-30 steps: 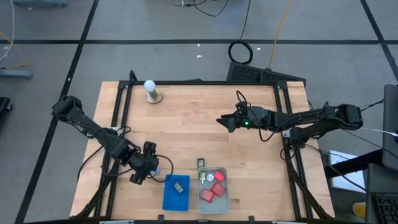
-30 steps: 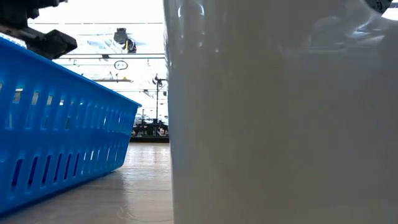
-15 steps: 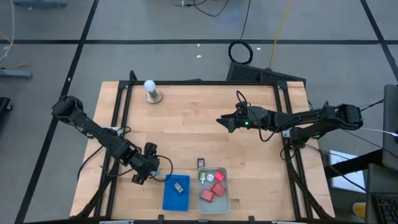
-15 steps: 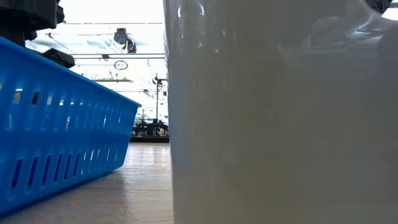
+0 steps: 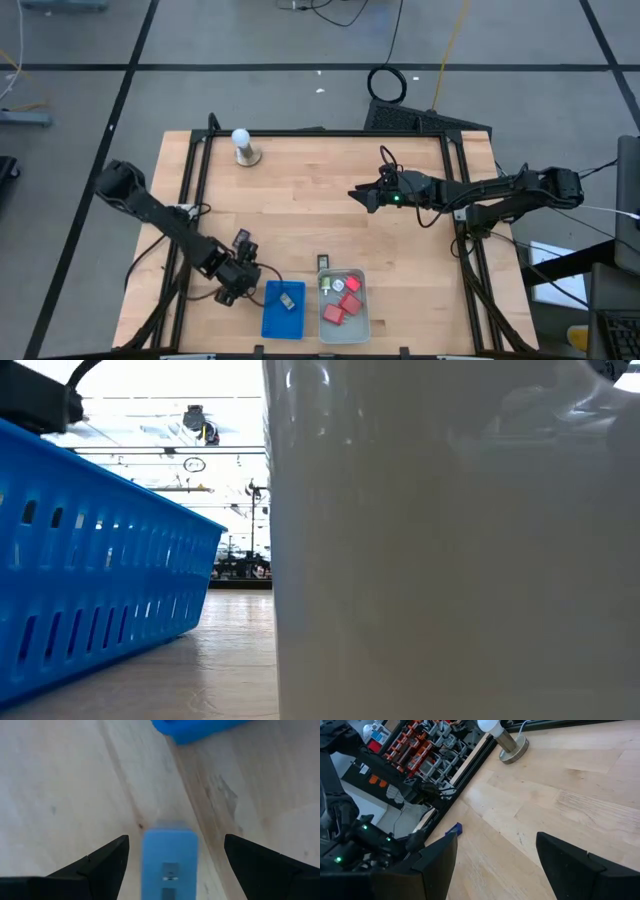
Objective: Pick & Place Office items
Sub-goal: Put the blue charger adapter into the gray bin
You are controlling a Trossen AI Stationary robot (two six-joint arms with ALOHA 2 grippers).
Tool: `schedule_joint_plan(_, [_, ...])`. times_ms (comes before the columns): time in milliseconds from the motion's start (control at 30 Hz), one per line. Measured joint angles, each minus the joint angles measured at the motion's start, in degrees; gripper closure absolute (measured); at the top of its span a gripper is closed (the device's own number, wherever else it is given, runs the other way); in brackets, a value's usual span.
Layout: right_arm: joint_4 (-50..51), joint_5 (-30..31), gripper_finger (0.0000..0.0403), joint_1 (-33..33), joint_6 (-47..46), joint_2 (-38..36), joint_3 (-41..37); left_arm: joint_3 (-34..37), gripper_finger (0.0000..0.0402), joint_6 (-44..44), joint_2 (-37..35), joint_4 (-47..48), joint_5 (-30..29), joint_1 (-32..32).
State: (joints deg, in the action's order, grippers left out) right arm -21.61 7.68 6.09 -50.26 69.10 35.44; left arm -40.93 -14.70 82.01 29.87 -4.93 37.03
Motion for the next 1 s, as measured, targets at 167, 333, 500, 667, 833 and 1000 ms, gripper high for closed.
schedule_joint_plan(167, [0.0, 0.0, 0.0138, 0.0, 0.0, 0.0, 0.0, 0.0, 0.0073, 0.83, 2.95, -0.09, 0.13, 0.29])
schedule_joint_plan(333, [0.0, -0.02, 0.0138, 0.0, -0.03, 0.01, 0.0, 0.0, 0.0078, 2.06, 5.1, -1.54, 0.3, 0.27])
schedule_joint_plan(500, [-0.02, -0.02, 0.0138, 0.0, -0.06, 0.0, 0.0, -0.07, 0.0144, 2.84, 5.92, -2.65, 2.07, 0.23])
schedule_joint_plan(667, [-0.44, -0.02, 0.0138, 0.0, -0.07, 0.02, 0.0, -0.11, 0.0267, 4.59, 6.0, -2.85, 4.22, -0.29])
schedule_joint_plan(833, [-0.42, -0.02, 0.0138, 0.0, -0.07, 0.02, 0.0, -0.13, 0.0289, 5.66, 6.0, -2.76, 4.9, -0.39])
schedule_joint_plan(1000, [-0.42, -0.02, 0.0138, 0.0, -0.07, 0.02, 0.0, -0.09, 0.0289, 5.44, 5.52, -2.54, 5.53, -1.47])
